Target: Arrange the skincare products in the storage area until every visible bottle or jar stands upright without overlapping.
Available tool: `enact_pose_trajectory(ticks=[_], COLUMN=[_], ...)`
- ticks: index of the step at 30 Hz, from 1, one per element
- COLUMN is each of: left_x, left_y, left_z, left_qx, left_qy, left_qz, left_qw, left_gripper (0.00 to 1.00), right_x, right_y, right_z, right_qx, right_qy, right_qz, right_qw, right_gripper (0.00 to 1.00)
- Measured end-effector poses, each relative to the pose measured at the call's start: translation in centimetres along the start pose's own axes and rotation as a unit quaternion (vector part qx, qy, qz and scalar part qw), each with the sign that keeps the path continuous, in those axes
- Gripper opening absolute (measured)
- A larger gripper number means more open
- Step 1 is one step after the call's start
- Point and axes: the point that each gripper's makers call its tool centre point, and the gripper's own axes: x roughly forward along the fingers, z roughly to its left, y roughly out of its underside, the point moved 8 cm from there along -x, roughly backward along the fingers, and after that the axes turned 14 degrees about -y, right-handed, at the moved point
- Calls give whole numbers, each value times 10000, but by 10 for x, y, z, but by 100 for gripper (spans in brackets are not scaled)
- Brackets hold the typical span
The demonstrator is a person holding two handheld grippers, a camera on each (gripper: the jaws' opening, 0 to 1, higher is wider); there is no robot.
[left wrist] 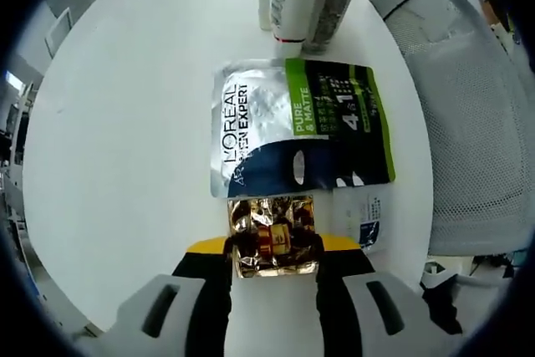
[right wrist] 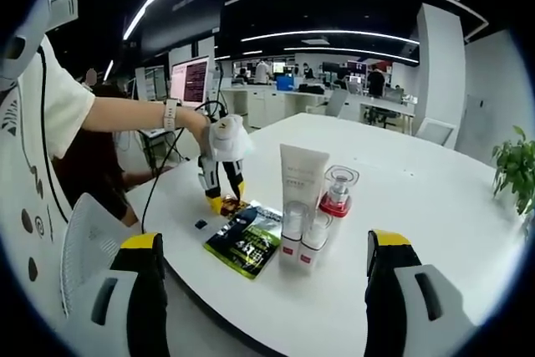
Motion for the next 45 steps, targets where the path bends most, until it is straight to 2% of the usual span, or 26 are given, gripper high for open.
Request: enact_pose_trajectory(ticks=[4, 18, 25, 31, 38, 41, 45], left_x=[-1, -1, -7, -12, -31, -37, -47], left_y=[-1, -2, -6, -3, -3, -1, -1], left_z=[-5, -3, 1, 3, 1, 1, -6], left_qx=[130, 3, -51, -148, -347, -646, -731], left_qy=[12, 12, -122, -270, -648, -695, -883], left_qz=[39, 11, -159, -199, -470, -710, -869], left_qw=[9999, 10000, 9998, 9993, 9962, 9929, 9896], left_gripper=[39, 39, 41, 42, 45, 44, 48], right_x=[1, 2, 2, -1, -2, -1, -2], right_y=[1, 2, 2, 1, 4, 4, 4], right_z=[1, 3, 3, 3, 3, 4, 4], right_qx=[-1, -46, -54, -74, -76, -84, -110], right_qy=[-42, -81, -63, -29, 0, -14, -37], right_qz=[36, 87, 82, 45, 57, 75, 97], right_qw=[10000, 9999, 9999, 10000, 10000, 9999, 9999], right_gripper=[100, 100, 100, 100, 100, 100, 100])
